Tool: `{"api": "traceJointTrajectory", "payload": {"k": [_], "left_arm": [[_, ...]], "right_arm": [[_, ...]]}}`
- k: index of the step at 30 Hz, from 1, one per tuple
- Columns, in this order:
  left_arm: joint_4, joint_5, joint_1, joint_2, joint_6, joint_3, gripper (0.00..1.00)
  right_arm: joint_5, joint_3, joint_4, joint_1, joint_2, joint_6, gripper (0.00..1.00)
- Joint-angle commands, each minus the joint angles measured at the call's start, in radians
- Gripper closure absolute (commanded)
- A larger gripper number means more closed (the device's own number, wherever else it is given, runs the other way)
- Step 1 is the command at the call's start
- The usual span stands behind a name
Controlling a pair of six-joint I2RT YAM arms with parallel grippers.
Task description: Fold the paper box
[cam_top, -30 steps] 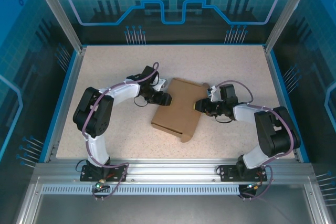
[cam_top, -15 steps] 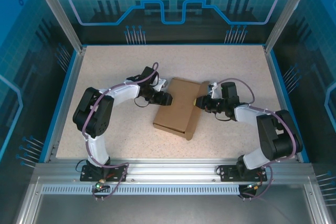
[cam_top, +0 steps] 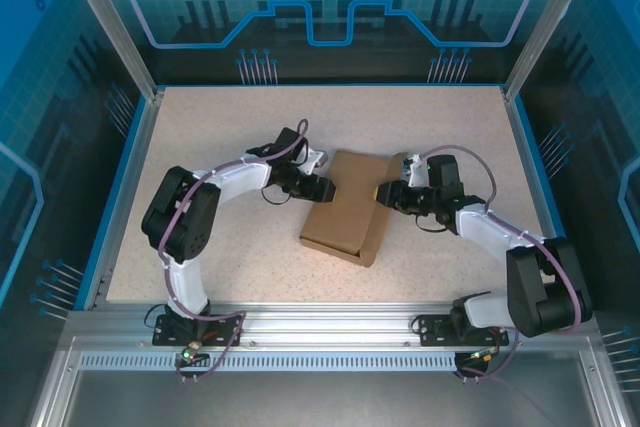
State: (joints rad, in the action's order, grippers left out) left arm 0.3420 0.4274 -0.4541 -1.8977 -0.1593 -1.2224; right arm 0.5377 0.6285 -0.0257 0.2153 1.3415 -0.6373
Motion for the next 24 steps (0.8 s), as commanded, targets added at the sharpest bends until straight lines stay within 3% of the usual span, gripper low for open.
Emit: {"api": "traceJointTrajectory", "payload": {"k": [1, 11, 18, 24], "left_arm": [[0.075, -0.072, -0.013, -0.048, 0.006, 0.002, 0.35], [0.082, -0.107, -0.014, -0.069, 0.007, -0.005, 0.39], [0.085, -0.108, -0.013, -0.074, 0.007, -0.005, 0.39], [0.075, -0.081, -0.018, -0.072, 0.000, 0.001, 0.42]], "right_arm": [[-0.038, 0.011, 0.101, -0.007, -0.009, 0.079, 0.58], [-0.061, -0.010, 0.108, -0.014, 0.043, 0.119, 0.37], [0.052, -0.026, -0.047, -0.005, 0.156, 0.072, 0.33], [0.116, -0.038, -0.141, 0.007, 0.166, 0.036, 0.35]]}}
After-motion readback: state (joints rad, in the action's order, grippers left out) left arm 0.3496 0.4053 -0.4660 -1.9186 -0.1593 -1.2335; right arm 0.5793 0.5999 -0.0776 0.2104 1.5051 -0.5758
